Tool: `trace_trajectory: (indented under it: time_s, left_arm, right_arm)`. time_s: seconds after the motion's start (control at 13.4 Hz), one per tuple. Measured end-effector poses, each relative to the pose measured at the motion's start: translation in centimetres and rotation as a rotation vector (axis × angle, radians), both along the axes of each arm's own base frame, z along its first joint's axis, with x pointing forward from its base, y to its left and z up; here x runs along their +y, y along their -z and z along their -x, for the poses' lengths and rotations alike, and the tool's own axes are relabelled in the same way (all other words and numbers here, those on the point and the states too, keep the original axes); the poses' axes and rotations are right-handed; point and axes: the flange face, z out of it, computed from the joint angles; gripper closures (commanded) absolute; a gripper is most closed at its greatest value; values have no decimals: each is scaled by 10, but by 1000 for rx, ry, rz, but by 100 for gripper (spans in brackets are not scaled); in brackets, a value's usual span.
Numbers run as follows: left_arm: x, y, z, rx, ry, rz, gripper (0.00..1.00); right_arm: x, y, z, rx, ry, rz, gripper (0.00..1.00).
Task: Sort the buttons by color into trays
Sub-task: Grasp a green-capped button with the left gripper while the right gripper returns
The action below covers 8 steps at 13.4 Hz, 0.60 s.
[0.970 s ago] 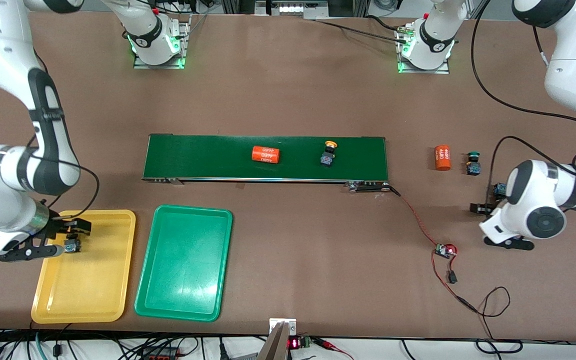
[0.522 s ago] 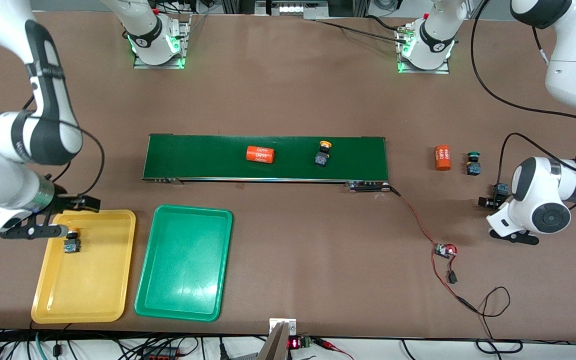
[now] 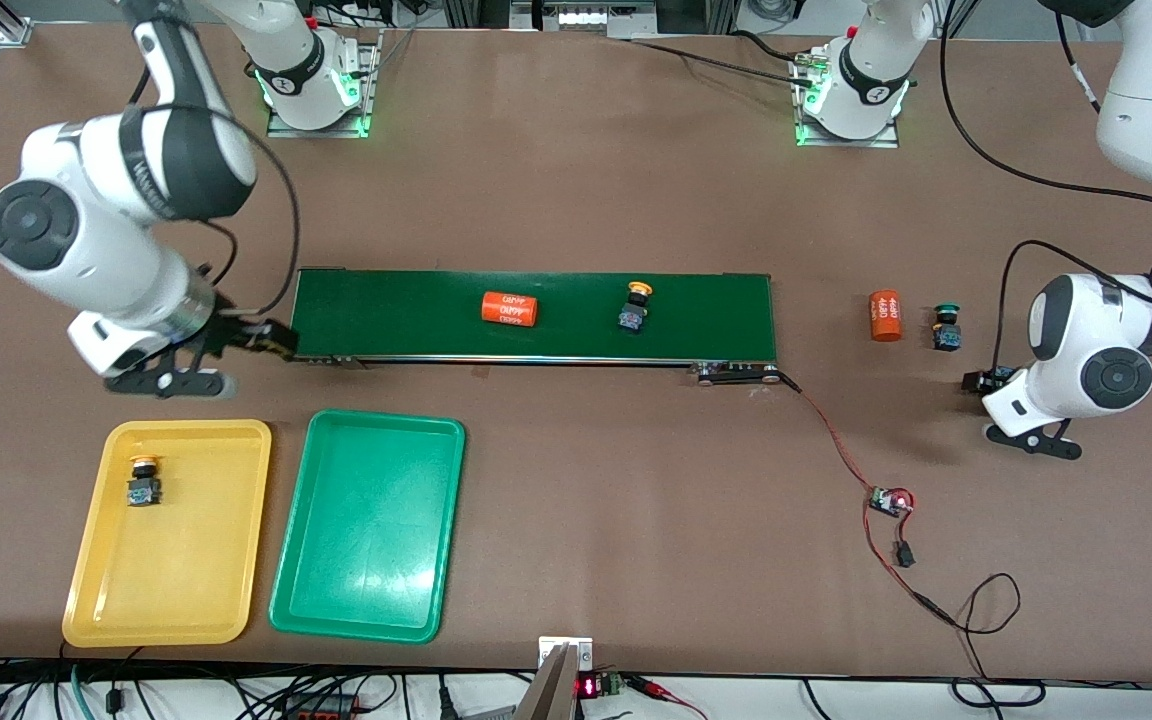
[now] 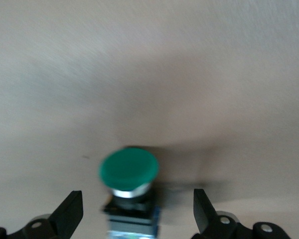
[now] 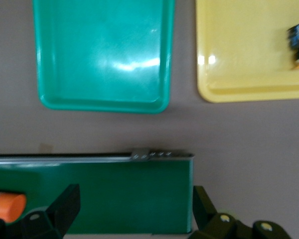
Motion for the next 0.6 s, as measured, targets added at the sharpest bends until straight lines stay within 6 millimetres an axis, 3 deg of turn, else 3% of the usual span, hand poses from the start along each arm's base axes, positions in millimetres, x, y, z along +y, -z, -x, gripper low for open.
trace_trajectory:
  time_s: [0.15, 0.22, 0.3, 0.6]
  left_arm:
    - [-2, 2, 3, -3, -19, 20, 61]
    - [-1, -1, 2, -8, -19, 19, 69]
    - [-2, -4, 2, -10, -11, 26, 74]
    - [-6, -20, -4, -33, 11, 25, 75]
  right_arm:
    - [27, -3, 23, 13, 18, -15, 0]
    - [44, -5, 34, 17, 28, -16, 0]
    - [64, -6, 46, 18, 34, -17, 0]
    - [142, -1, 85, -2, 43, -40, 0]
